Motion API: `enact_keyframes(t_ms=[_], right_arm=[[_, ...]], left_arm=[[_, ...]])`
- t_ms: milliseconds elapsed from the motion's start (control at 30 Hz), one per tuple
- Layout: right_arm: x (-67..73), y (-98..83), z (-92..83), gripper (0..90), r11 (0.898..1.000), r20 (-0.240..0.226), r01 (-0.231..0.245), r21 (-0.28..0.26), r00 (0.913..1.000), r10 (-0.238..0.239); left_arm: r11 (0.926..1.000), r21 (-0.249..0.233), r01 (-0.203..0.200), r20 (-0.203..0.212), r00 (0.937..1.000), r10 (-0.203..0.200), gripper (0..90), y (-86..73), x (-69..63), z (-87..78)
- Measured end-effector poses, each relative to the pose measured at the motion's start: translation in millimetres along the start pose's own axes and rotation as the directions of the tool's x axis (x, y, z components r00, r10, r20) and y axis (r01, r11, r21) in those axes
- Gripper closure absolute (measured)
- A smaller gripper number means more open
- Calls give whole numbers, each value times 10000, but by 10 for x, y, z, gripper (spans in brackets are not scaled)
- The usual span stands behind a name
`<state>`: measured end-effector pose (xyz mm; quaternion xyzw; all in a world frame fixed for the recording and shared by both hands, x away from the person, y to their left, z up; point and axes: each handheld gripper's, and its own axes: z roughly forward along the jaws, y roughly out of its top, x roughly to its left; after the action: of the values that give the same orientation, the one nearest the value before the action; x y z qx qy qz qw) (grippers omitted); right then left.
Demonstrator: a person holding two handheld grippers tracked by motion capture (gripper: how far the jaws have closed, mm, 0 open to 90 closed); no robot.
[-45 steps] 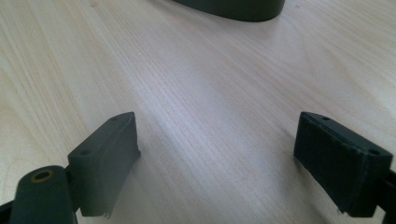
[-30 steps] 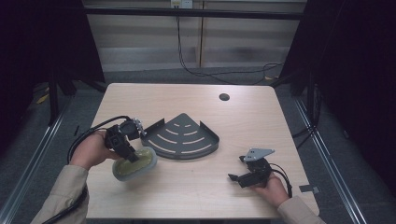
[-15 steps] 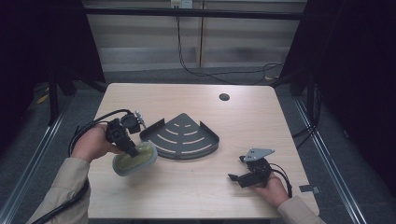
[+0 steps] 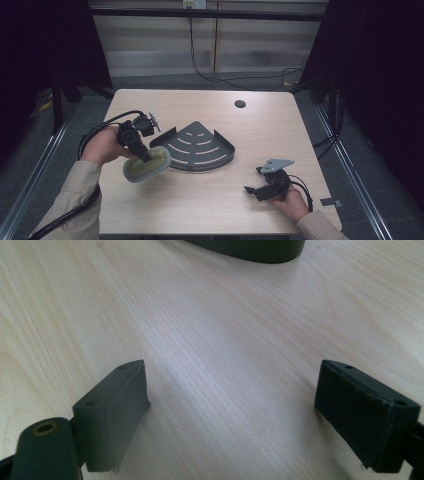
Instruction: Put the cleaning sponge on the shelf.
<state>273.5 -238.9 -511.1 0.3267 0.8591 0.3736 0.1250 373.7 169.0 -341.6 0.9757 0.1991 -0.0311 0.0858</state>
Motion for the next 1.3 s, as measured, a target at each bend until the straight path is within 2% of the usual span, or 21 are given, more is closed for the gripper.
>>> enact_keyframes(t_ms=[200,233,267,333,500,533,567,800,867,933,1000,1033,1067,1167,1267,1300], right_arm=[[-1,0,0,132,10000,-18,3,2,10000,-3],[-1,0,0,132,10000,-20,4,0,10000,-4],[-1,0,0,132,10000,-17,2,2,10000,-2],[-1,0,0,132,10000,-12,5,6,10000,-5],[-1,0,0,131,10000,-17,4,3,10000,-4],[-1,0,0,132,10000,-17,3,5,10000,-3],[-1,0,0,132,10000,-17,3,3,10000,-3],[-1,0,0,132,10000,-24,2,5,10000,-2],[-1,0,0,132,10000,-24,4,3,10000,-4],[-1,0,0,132,10000,-21,6,3,10000,-6],[-1,0,0,132,10000,-23,7,3,10000,-7],[-1,0,0,132,10000,-23,7,3,10000,-7],[-1,0,0,132,10000,-22,7,3,10000,-7],[-1,0,0,132,10000,-23,6,3,10000,-6],[-1,0,0,132,10000,-21,4,1,10000,-4],[-1,0,0,132,10000,-23,5,1,10000,-5]], left_arm=[[9999,-62,132,-62,9999,-133,714,57,36,-31],[10000,17,-19,-80,10000,19,714,65,51,-38],[9999,-63,139,-63,9999,-139,714,73,52,-35],[10000,-4,65,-79,9999,-65,714,81,63,-39],[9995,-205,225,-97,9997,-227,714,134,96,-32],[9999,-124,105,-93,9999,-106,714,145,112,-39],[9990,-293,328,-50,9994,-329,714,149,100,-30],[9996,-224,168,-101,9998,-171,714,206,150,-46],[9986,-348,392,-88,9992,-395,714,227,165,-46],[9996,-182,235,-104,9997,-237,713,235,185,-57],[9980,-312,548,-92,9984,-551,714,253,194,-55],[9980,-312,548,-92,9984,-551,714,253,194,-55],[9992,-195,352,-140,9993,-355,714,262,218,-68],[9985,-252,489,-133,9987,-493,714,285,240,-70],[9991,-147,398,-156,9991,-401,714,316,267,-71],[9977,-281,622,-161,9979,-627,714,324,260,-63]])
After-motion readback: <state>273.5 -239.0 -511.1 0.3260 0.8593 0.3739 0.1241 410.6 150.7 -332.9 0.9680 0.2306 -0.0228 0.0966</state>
